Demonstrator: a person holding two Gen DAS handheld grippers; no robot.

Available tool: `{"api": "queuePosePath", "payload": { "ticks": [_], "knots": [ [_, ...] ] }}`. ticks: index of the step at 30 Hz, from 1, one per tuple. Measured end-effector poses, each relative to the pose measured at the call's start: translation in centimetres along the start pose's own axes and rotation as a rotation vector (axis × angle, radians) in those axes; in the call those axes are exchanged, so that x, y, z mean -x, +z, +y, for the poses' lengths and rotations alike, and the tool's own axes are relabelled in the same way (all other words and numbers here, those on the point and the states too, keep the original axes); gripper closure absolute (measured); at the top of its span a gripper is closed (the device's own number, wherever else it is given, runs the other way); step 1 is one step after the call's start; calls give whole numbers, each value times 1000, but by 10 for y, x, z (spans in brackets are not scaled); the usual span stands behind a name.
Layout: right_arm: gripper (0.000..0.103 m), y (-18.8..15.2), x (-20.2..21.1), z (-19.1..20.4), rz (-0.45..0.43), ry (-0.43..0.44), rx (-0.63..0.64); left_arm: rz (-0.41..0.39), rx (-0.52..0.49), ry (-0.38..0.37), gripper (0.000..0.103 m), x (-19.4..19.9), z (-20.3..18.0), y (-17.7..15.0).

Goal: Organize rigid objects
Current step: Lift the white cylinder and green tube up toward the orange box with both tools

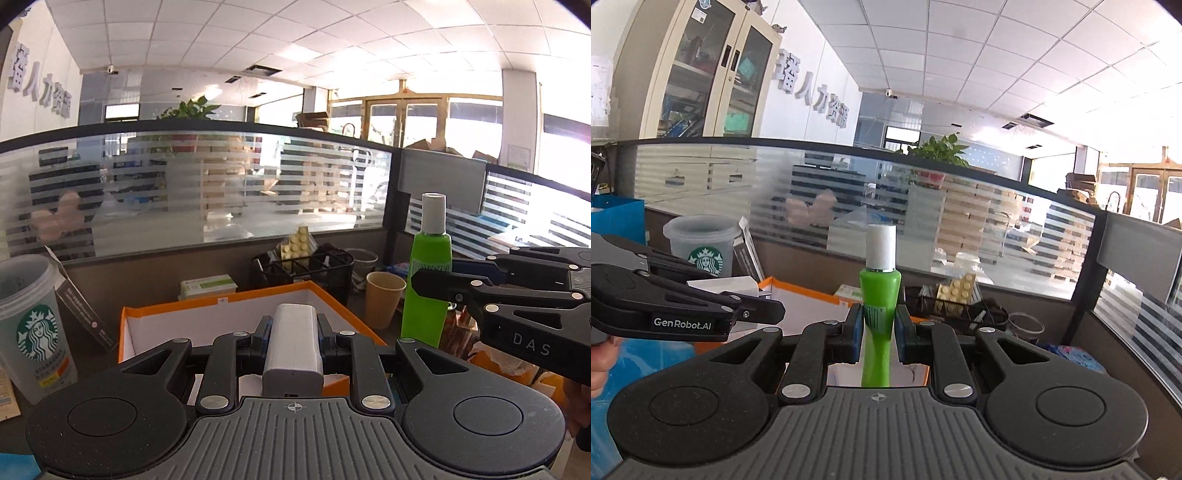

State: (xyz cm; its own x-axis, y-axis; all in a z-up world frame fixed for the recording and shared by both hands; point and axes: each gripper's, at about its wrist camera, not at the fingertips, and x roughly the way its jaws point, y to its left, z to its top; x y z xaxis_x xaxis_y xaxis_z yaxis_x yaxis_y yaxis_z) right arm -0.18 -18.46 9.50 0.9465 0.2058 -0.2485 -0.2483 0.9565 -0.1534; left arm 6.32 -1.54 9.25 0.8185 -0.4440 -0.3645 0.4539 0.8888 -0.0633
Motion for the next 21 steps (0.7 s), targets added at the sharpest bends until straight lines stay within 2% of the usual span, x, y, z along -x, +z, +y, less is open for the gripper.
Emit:
{"api": "queuePosePath", "payload": {
  "ticks": [13, 21],
  "knots": [
    [87, 31, -40, -3, -22, 14, 9, 1, 21, 51, 82, -26, 31, 20],
    [87, 31, -74, -7, 10, 33, -7, 53, 35, 73, 82, -60, 46, 16]
  ]
}}
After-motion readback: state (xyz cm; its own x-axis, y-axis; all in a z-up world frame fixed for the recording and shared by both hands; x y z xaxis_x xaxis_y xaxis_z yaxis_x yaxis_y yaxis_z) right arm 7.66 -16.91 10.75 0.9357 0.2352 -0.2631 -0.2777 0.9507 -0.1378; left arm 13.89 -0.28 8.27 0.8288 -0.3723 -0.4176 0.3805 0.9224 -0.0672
